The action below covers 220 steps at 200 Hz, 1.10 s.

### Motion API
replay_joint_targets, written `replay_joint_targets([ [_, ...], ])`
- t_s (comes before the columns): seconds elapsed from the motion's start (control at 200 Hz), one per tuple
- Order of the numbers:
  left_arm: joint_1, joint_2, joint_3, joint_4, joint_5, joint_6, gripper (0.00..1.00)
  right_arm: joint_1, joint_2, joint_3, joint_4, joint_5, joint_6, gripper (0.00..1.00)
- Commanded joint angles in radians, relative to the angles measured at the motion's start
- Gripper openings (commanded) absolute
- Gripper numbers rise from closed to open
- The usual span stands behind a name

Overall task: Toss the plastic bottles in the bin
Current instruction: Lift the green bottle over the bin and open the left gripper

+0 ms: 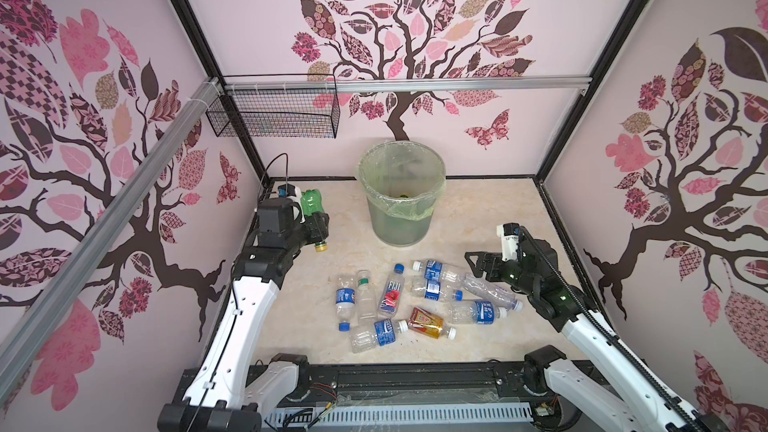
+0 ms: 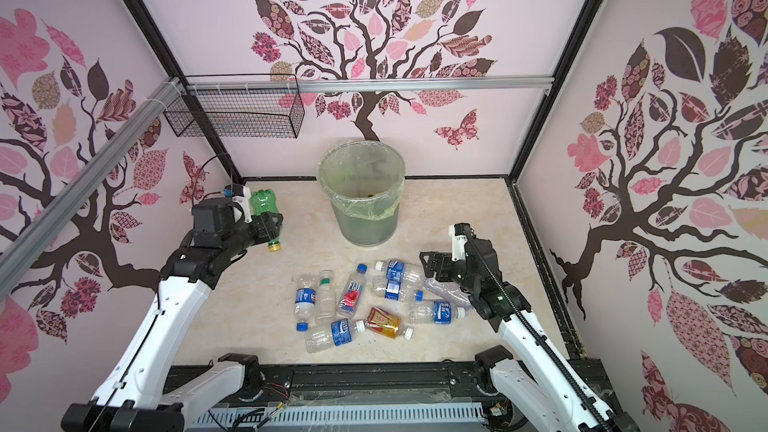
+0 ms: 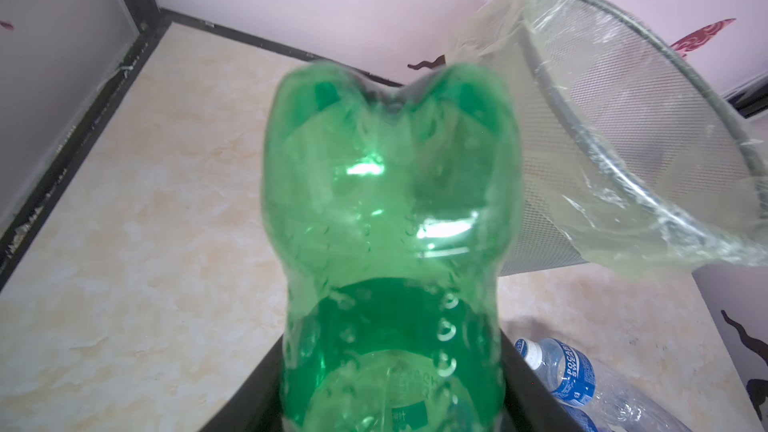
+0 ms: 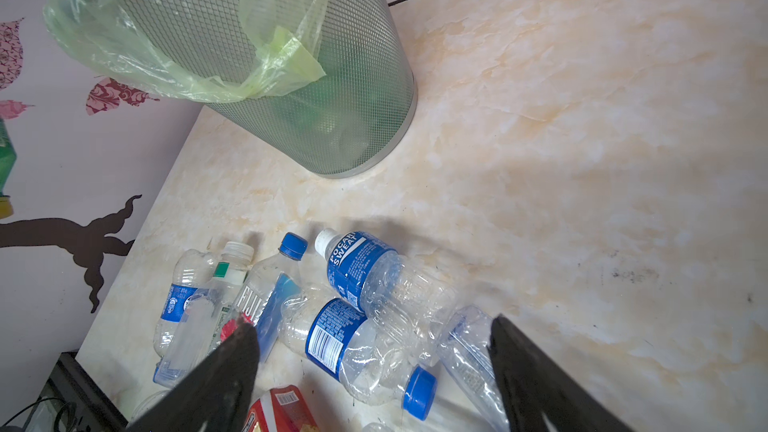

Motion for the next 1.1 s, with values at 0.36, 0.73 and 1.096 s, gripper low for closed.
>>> replay_joint_targets([
  [0.36,-0.003,-0.039,0.123,0.124,0.37,0.085,0.57,-0.004,0.018,0.015,0.046,-0.047,0.041,0.88],
  [0.73,-0.2,0.76,1.045,-0.187,0.295,0.064,0.92,-0.004,-0.016,0.022,-0.031,0.049,0.046,0.89],
  [1.096,-0.147,0.312,0.477,-0.045,0.185,0.09,0.98,-0.004,-0.011,0.016,-0.032,0.045,0.022,0.92],
])
